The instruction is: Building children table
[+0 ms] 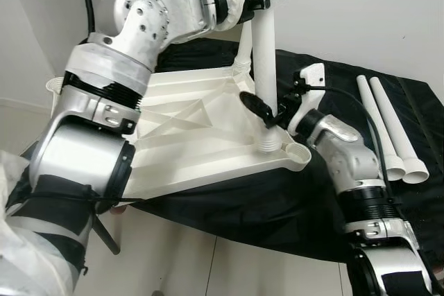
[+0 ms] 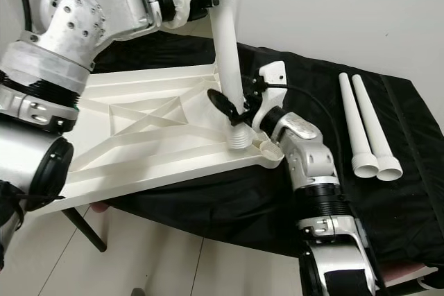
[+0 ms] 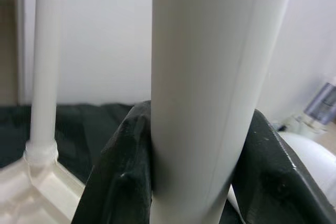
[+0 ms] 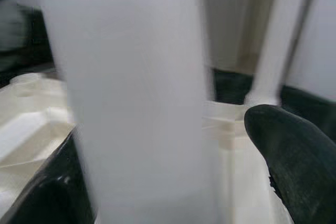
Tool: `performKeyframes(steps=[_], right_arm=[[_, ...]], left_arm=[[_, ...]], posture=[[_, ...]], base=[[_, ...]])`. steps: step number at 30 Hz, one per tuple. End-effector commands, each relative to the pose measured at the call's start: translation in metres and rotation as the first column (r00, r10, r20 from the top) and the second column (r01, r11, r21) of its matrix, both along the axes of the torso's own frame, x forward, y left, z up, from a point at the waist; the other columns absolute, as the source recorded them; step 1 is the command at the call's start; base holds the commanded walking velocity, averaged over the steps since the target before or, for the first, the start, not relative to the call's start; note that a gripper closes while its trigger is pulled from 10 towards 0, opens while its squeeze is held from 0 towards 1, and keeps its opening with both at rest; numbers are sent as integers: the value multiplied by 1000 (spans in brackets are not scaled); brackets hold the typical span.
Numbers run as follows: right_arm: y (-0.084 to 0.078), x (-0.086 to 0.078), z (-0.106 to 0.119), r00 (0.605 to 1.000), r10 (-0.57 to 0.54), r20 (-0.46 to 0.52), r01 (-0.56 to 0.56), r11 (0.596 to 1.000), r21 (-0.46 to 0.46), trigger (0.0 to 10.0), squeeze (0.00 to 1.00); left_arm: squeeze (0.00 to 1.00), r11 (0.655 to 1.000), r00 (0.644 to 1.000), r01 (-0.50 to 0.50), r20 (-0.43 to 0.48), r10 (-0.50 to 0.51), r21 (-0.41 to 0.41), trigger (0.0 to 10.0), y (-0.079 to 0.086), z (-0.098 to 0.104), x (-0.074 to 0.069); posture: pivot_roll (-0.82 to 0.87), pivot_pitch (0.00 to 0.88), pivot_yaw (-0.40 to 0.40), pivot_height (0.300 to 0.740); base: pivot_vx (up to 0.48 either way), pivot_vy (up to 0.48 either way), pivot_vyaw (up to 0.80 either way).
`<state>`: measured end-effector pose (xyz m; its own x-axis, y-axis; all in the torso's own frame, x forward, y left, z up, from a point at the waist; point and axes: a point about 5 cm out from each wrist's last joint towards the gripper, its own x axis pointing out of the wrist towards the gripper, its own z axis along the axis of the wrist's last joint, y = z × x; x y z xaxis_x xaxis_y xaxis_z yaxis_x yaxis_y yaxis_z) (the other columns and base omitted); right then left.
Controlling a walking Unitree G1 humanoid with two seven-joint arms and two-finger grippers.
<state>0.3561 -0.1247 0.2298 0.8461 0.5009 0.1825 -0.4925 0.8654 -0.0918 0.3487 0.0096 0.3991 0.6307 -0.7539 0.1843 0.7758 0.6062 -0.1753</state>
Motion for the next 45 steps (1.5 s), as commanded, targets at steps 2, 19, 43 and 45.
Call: performKeyframes(steps=[2, 19, 43, 45], right_arm=[[7, 0, 1, 999, -41, 23, 42, 999, -28, 10000, 0], [28, -2, -4, 925, -354, 135, 368, 925, -93, 10000, 0], [23, 14, -7, 906, -391, 160, 414, 897, -156, 10000, 0], [22, 16, -7, 906, -393, 159, 417, 895, -159, 10000, 0]], left_arm=[[0, 999, 996, 24, 90, -22, -23, 10000, -12, 19, -12], [0, 990, 976, -143, 167, 143, -12, 10000, -5, 20, 9], [0, 989, 972, -147, 184, 148, -18, 10000, -12, 30, 26], [0, 990, 972, -139, 186, 140, -18, 10000, -11, 31, 26]], posture=[[-15, 0, -32, 740], [7, 0, -67, 740], [19, 0, -65, 740], [19, 0, -65, 740]], base=[[0, 0, 0], [0, 0, 0], [0, 0, 0], [0, 0, 0]])
